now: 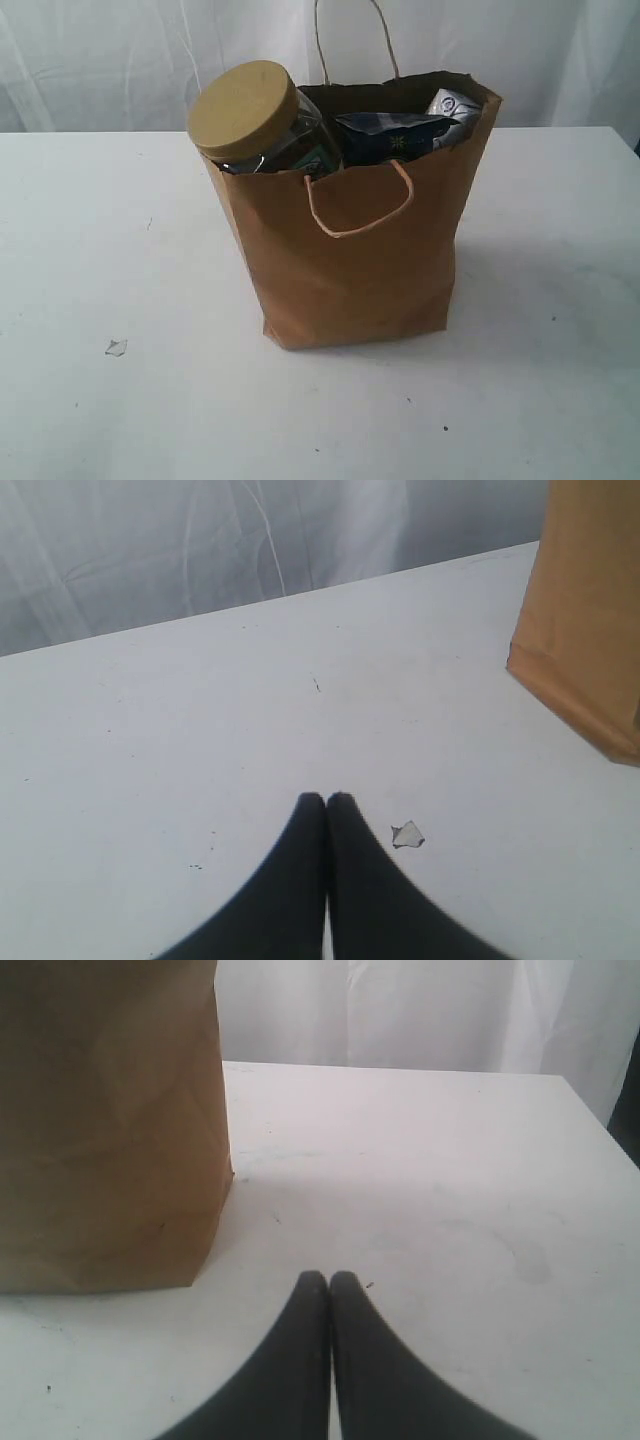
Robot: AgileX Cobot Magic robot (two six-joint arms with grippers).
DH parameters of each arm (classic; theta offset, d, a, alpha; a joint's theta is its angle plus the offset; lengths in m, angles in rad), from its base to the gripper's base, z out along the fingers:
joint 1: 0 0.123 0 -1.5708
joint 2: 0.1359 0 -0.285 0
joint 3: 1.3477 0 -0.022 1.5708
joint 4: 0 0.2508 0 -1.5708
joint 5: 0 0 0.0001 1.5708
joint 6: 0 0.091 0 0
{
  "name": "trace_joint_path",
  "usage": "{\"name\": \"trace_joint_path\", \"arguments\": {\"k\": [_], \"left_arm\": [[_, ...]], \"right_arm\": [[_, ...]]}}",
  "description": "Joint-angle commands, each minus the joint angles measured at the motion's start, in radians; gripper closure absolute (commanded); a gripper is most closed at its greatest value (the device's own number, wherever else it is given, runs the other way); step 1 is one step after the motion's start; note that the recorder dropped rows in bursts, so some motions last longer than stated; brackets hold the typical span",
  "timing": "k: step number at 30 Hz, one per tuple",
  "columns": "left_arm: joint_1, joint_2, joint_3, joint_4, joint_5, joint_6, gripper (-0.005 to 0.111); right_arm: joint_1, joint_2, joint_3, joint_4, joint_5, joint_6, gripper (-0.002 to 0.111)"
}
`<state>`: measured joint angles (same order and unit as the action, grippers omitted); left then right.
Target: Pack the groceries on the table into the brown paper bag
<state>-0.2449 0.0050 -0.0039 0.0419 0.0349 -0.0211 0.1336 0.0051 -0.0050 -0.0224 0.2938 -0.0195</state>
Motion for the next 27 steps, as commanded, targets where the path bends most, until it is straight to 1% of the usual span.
{"name": "trace_joint_path", "arguments": {"k": [1,17,27], "left_arm": [[0.003,-0.005,0.004,-0.011,-0.003,0.000,0.107],[0.003,-0.005,0.004,-0.011,-0.001,0.000,0.107],[0.003,-0.005,0.004,-0.011,0.034,0.000,0.107]], "right_arm": [[-0.007,-0.005,0.005,-0.007,-0.012,-0.004,0.108],[-0.007,-0.005,0.005,-0.007,-0.012,-0.004,0.108],[-0.007,-0.005,0.005,-0.007,-0.012,-0.004,0.108]]}}
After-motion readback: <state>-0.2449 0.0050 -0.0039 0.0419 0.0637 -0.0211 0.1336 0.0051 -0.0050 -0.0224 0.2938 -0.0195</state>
